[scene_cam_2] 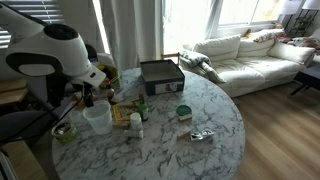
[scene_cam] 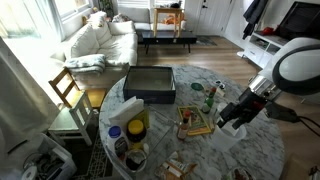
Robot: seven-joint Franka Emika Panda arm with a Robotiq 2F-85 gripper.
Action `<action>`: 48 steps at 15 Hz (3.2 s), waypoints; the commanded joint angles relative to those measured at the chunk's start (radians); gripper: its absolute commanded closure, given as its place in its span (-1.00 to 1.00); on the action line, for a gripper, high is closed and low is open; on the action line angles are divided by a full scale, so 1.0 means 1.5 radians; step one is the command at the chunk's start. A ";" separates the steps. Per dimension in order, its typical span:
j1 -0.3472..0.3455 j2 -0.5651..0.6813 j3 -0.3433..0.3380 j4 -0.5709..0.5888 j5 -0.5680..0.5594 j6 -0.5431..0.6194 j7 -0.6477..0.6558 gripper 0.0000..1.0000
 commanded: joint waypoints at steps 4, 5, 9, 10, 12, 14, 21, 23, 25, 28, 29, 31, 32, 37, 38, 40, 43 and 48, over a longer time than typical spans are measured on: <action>0.016 0.097 0.024 0.018 0.019 0.059 -0.065 0.11; 0.016 0.107 0.031 0.021 0.016 0.063 -0.065 0.23; 0.008 0.145 0.067 0.027 -0.065 0.120 -0.036 0.86; 0.004 0.153 0.077 0.026 -0.109 0.140 -0.017 0.98; -0.004 0.160 0.087 0.025 -0.192 0.163 0.022 1.00; -0.015 0.158 0.096 0.027 -0.285 0.172 0.082 0.96; -0.058 0.131 0.121 0.039 -0.592 0.130 0.294 0.96; -0.063 0.124 0.128 0.045 -0.656 0.097 0.344 0.96; -0.061 0.123 0.134 0.051 -0.690 0.062 0.371 0.96; -0.050 0.131 0.141 0.059 -0.689 0.016 0.384 0.96; -0.046 0.134 0.142 0.059 -0.674 0.007 0.380 0.96; -0.043 0.141 0.145 0.058 -0.667 -0.007 0.386 0.96; -0.042 0.144 0.146 0.057 -0.664 -0.010 0.389 0.96; -0.034 0.156 0.155 0.044 -0.686 0.020 0.444 0.34; -0.032 0.160 0.156 0.042 -0.685 0.025 0.457 0.28; -0.026 0.164 0.156 0.045 -0.654 0.033 0.466 -0.01; -0.018 0.166 0.152 0.051 -0.589 0.050 0.460 -0.45; 0.002 0.172 0.155 0.055 -0.399 0.088 0.389 -1.00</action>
